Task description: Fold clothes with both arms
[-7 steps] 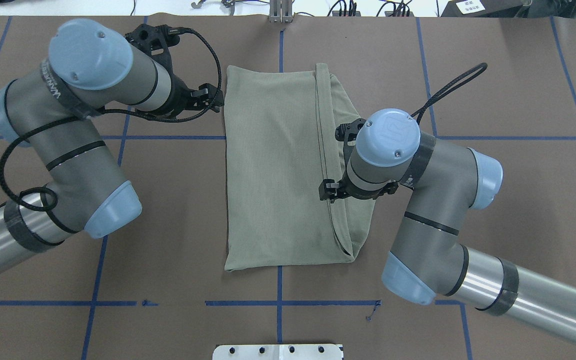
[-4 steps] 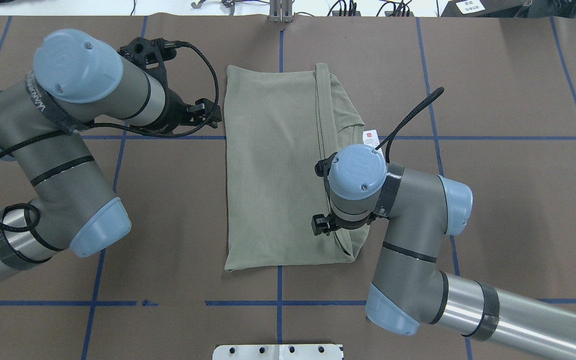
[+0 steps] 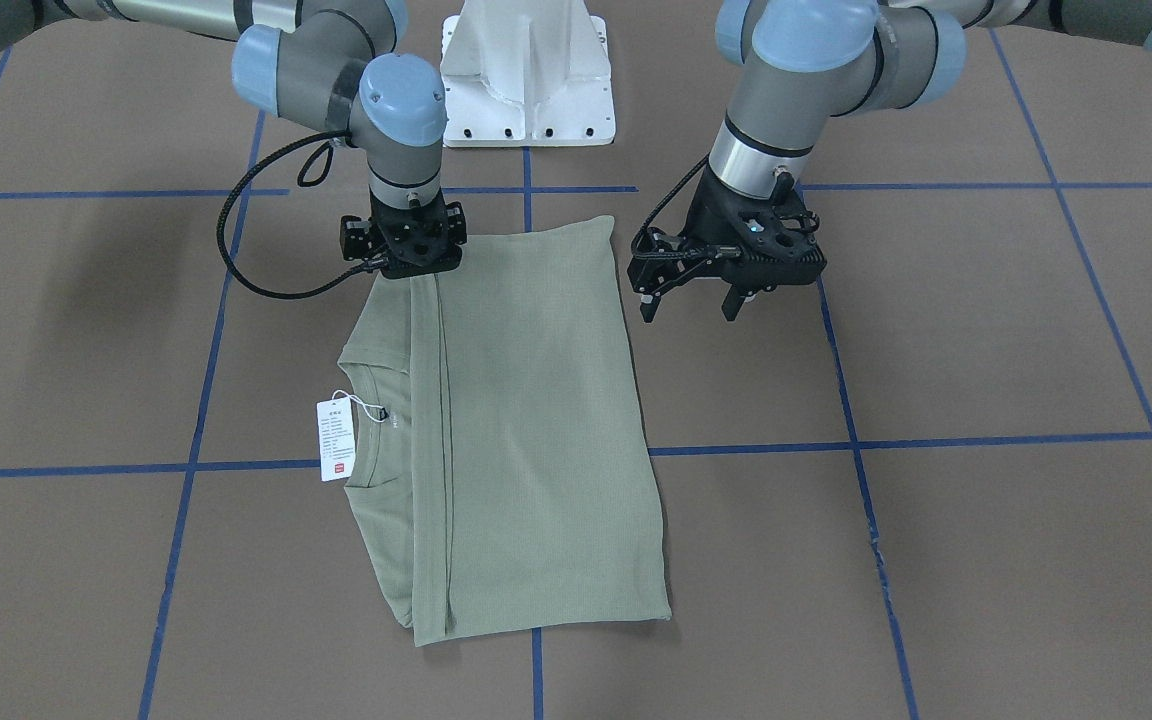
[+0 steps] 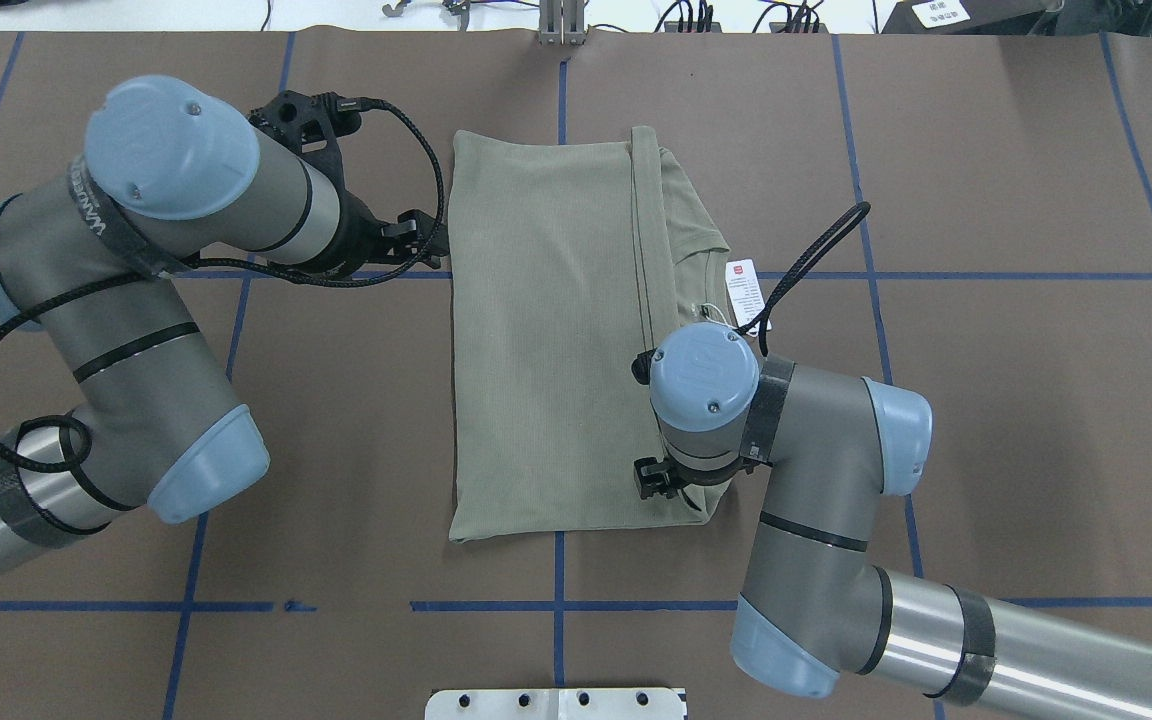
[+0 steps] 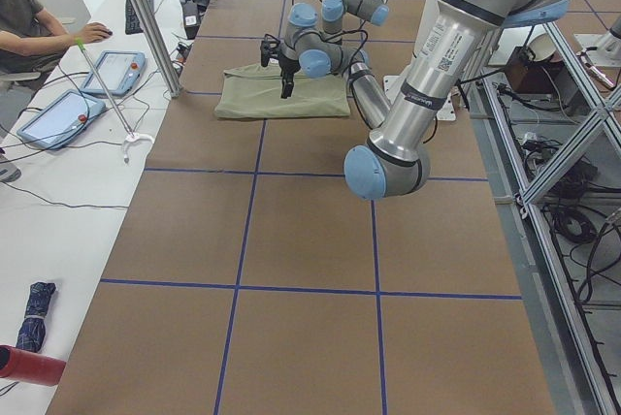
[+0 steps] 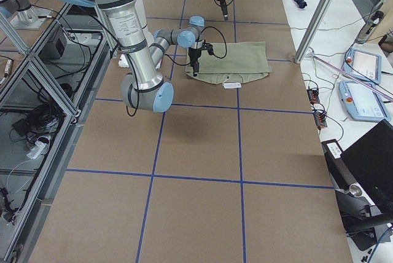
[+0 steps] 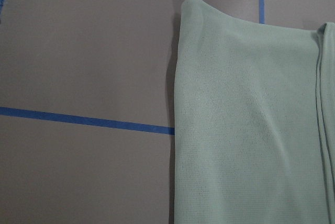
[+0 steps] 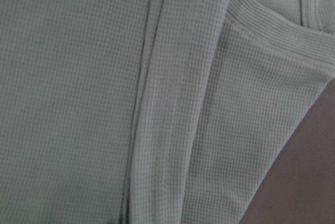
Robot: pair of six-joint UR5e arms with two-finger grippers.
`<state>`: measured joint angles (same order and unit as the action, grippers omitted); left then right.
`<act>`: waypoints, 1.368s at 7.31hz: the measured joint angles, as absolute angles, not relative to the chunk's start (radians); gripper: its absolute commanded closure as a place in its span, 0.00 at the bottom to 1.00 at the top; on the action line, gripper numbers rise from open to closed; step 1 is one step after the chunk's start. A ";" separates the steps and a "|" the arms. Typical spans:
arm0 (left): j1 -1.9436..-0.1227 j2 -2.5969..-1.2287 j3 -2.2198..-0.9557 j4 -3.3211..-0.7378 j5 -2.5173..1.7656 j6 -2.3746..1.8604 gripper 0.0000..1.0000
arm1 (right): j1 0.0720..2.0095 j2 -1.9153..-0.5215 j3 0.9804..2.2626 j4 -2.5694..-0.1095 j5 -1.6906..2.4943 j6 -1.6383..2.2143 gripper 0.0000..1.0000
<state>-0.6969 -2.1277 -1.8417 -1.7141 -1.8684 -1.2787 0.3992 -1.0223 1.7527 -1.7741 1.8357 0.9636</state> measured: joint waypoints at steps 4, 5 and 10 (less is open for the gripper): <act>-0.695 -2.128 -1.840 -1.715 -1.868 -1.282 0.00 | 0.405 -1.051 1.765 -1.777 1.829 0.950 0.00; -0.695 -2.128 -1.840 -1.715 -1.868 -1.282 0.00 | 0.414 -1.067 1.780 -1.777 1.829 0.937 0.00; -0.672 -2.129 -1.839 -1.719 -1.868 -1.308 0.00 | 0.430 -1.169 1.849 -1.772 1.804 0.914 0.00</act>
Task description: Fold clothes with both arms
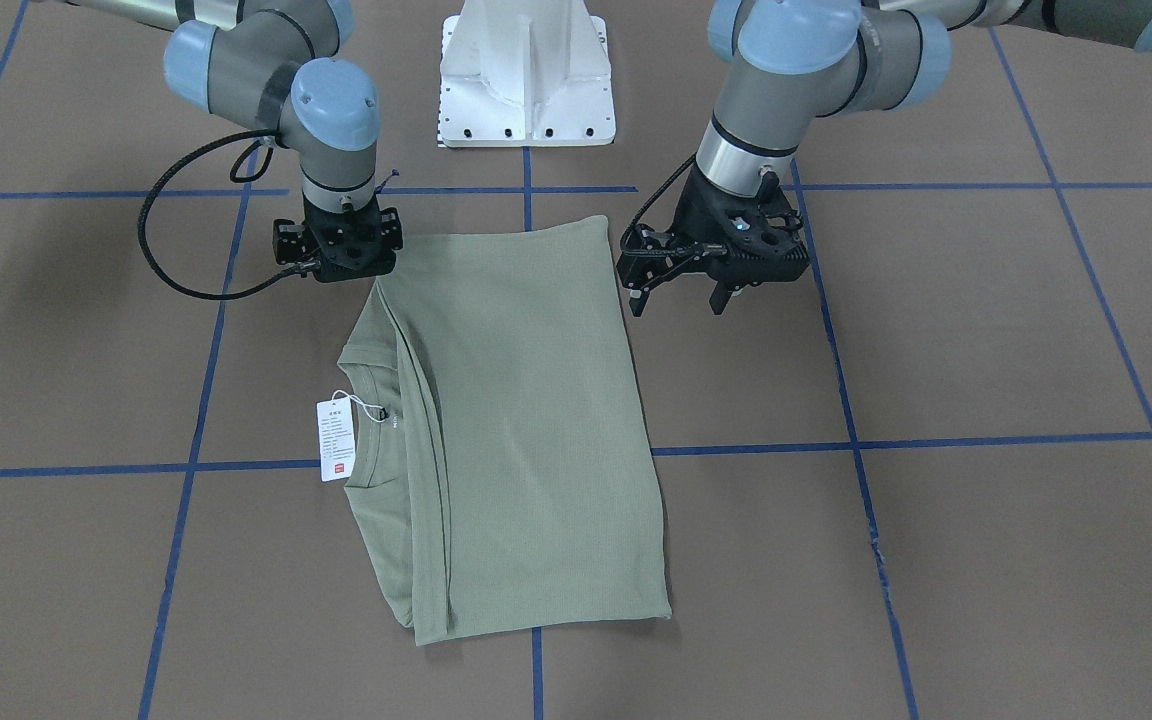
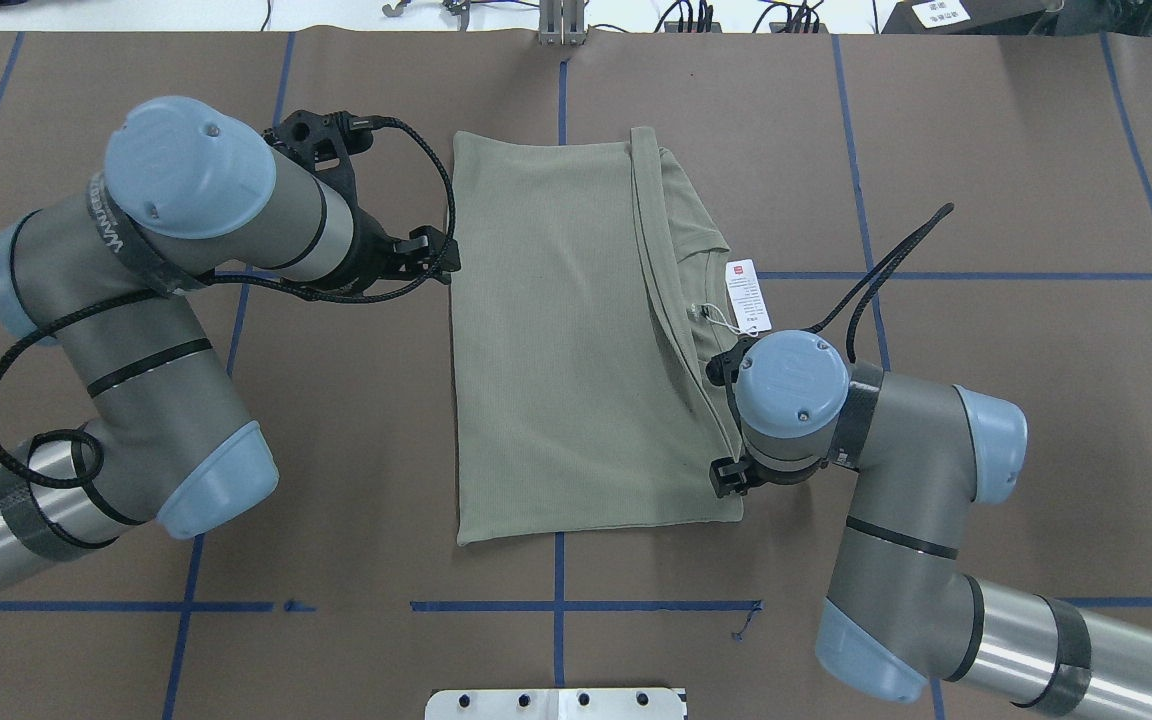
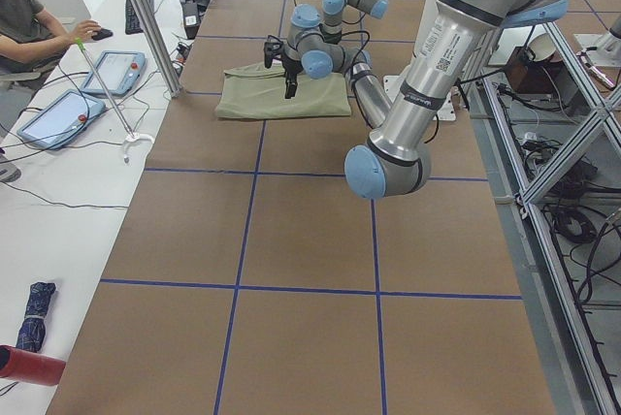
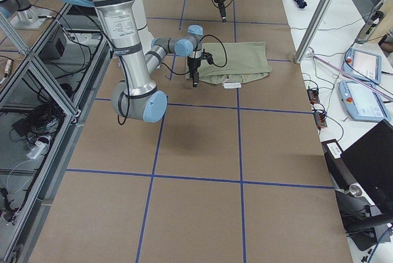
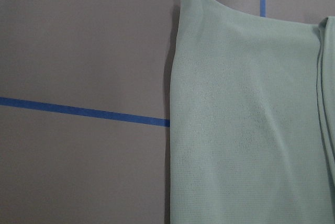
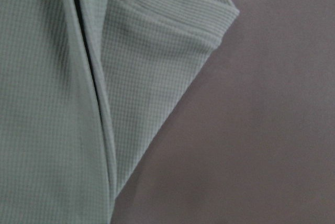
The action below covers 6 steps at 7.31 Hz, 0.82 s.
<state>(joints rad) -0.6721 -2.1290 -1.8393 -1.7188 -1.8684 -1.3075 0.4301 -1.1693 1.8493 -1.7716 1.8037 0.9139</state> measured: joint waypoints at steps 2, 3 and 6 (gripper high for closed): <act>-0.671 -2.128 -1.838 -1.720 -1.868 -1.307 0.00 | 0.459 -1.146 1.871 -1.774 1.810 0.899 0.00; -0.670 -2.128 -1.837 -1.721 -1.868 -1.304 0.00 | 0.479 -1.115 1.861 -1.776 1.810 0.885 0.00; -0.672 -2.127 -1.824 -1.742 -1.868 -1.297 0.00 | 0.545 -0.945 1.669 -1.770 1.810 0.822 0.00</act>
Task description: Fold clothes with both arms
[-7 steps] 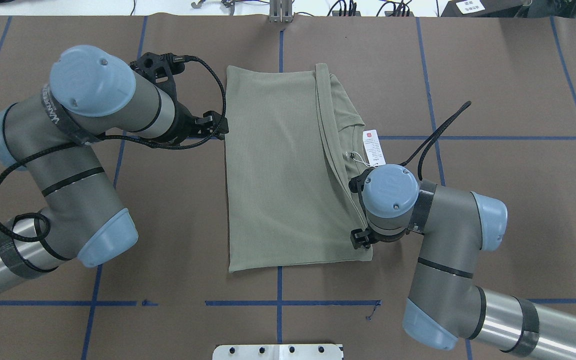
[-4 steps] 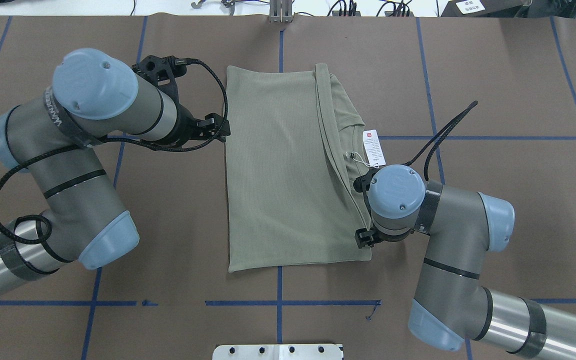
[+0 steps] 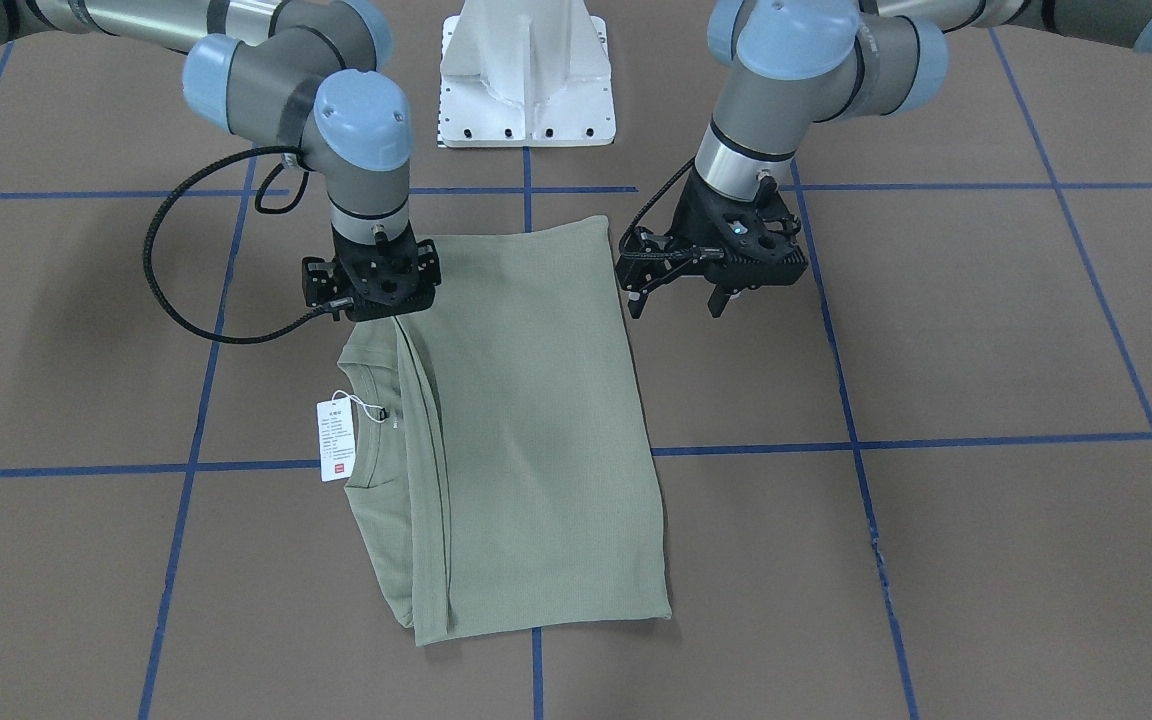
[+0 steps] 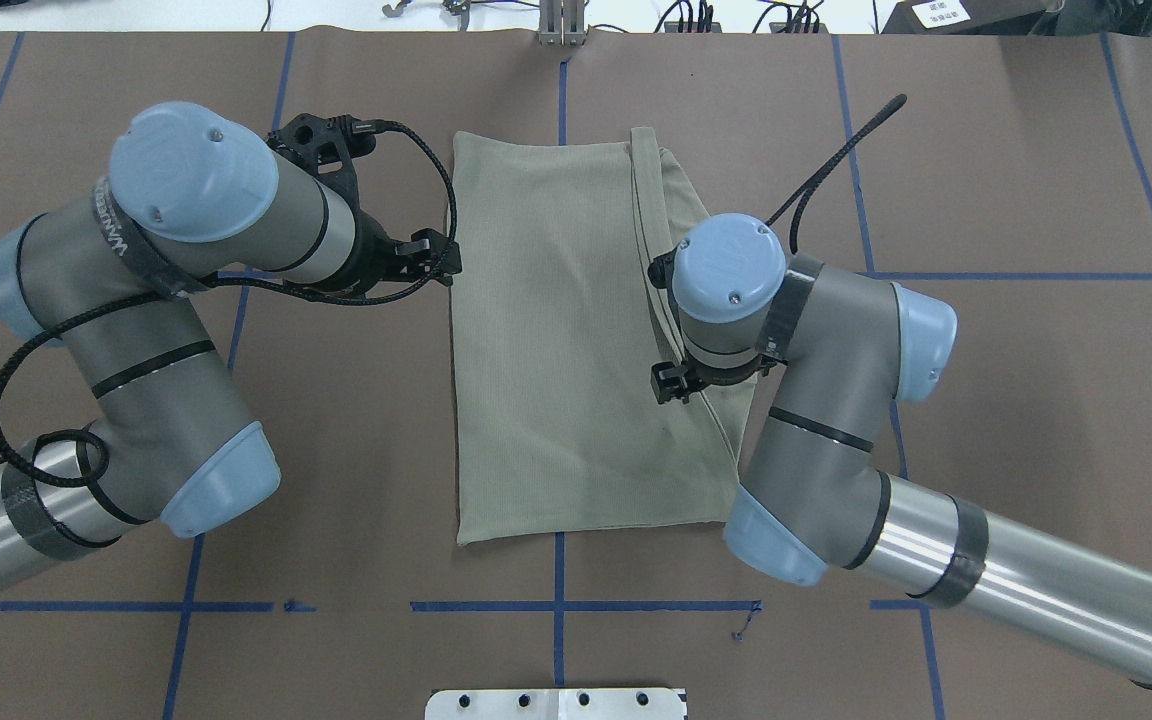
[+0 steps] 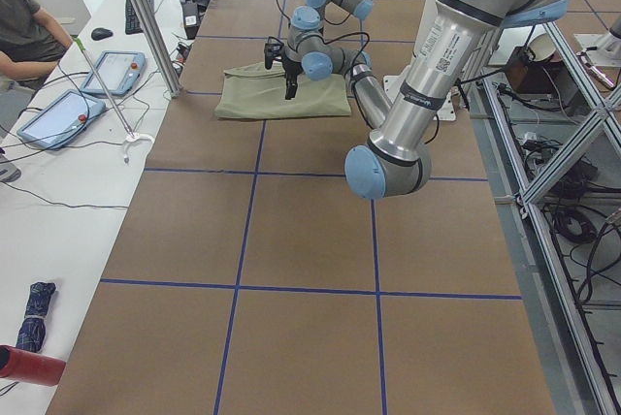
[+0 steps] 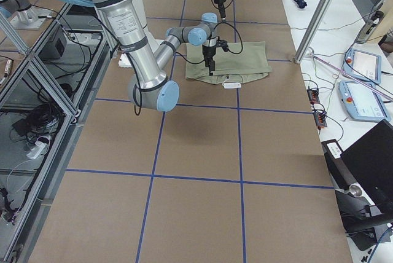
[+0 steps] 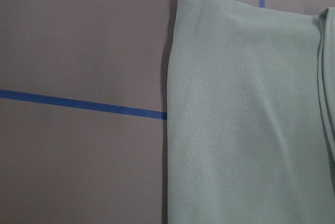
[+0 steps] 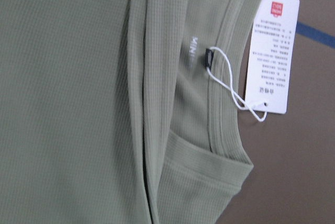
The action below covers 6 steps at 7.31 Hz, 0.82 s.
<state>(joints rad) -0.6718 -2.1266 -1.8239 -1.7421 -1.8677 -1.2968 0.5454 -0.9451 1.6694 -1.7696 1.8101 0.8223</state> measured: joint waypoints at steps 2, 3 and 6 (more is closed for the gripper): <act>-0.674 -2.126 -1.818 -1.748 -1.867 -1.294 0.00 | 0.572 -0.879 1.555 -1.755 1.810 0.783 0.00; -0.675 -2.123 -1.817 -1.752 -1.867 -1.294 0.00 | 0.576 -0.869 1.515 -1.727 1.809 0.774 0.00; -0.680 -2.115 -1.814 -1.788 -1.868 -1.295 0.00 | 0.583 -0.866 1.469 -1.693 1.814 0.765 0.00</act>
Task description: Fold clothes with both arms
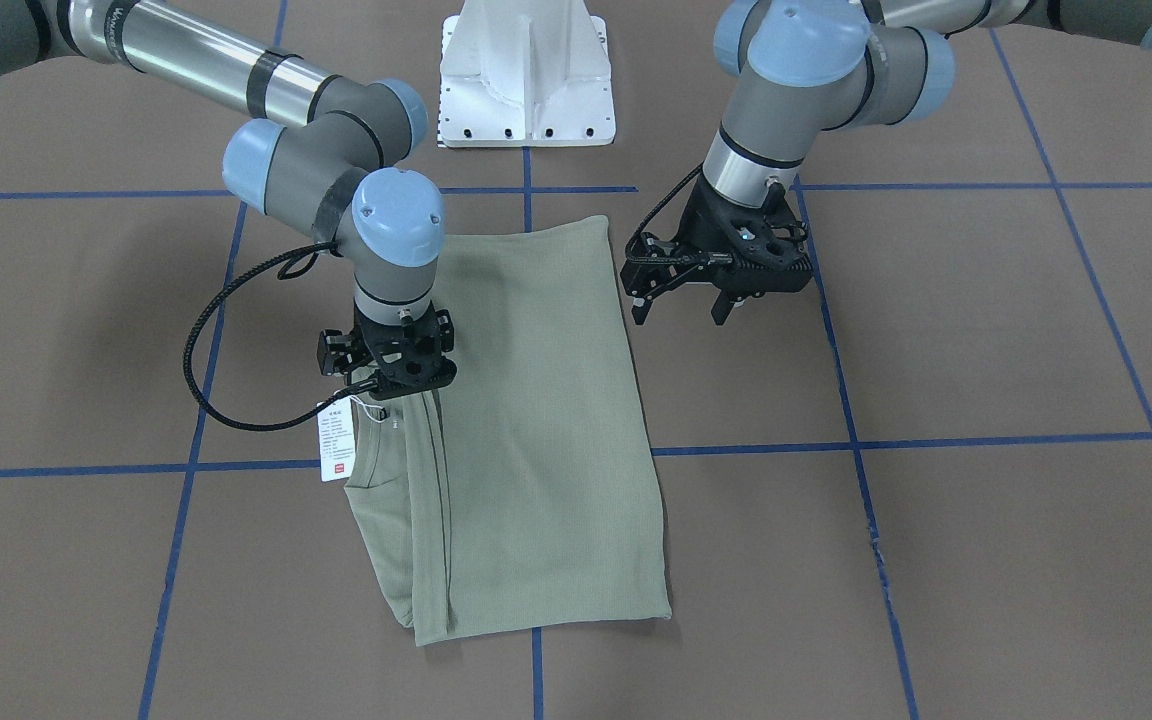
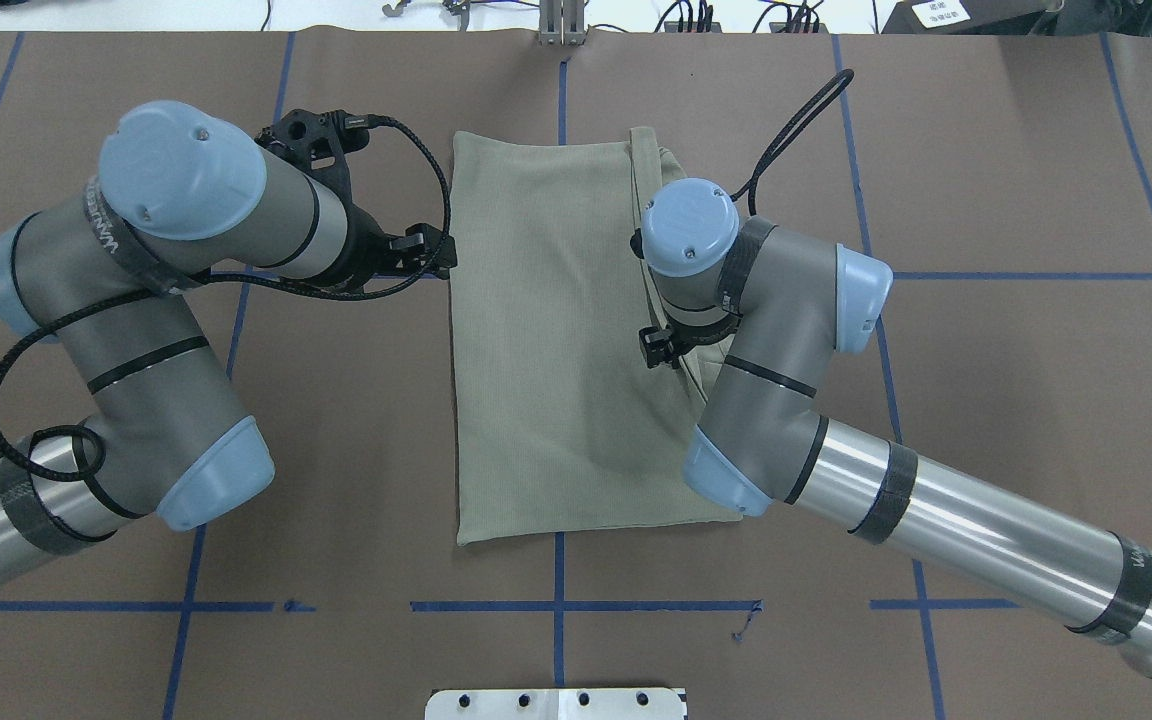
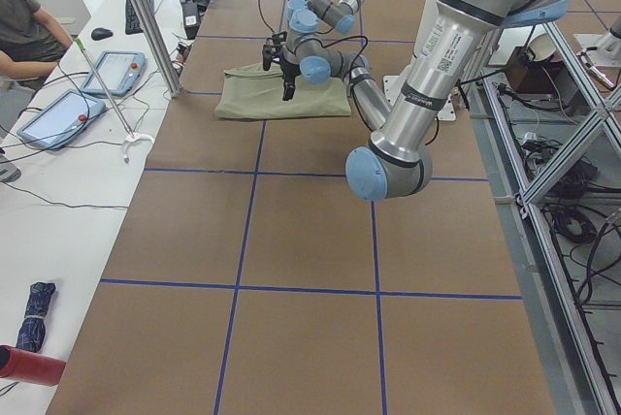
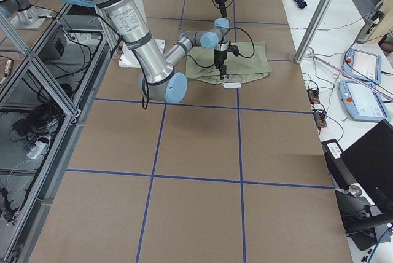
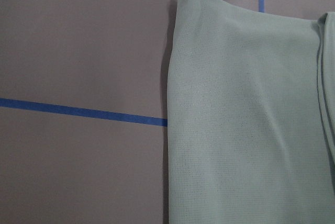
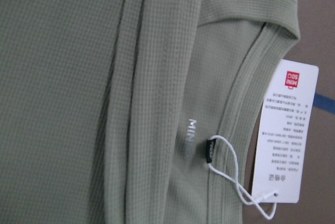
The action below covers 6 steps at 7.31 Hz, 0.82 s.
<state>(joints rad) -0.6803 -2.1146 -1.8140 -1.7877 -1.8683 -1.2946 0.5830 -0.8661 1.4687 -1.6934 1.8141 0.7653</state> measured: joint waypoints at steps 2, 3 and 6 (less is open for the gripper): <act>-0.680 -2.114 -1.812 -1.791 -1.868 -1.295 0.00 | 0.610 -0.886 1.471 -1.691 1.841 0.739 0.00; -0.679 -2.114 -1.812 -1.791 -1.868 -1.296 0.00 | 0.624 -0.911 1.480 -1.685 1.853 0.716 0.00; -0.677 -2.115 -1.817 -1.789 -1.868 -1.303 0.00 | 0.685 -0.981 1.531 -1.634 1.924 0.682 0.00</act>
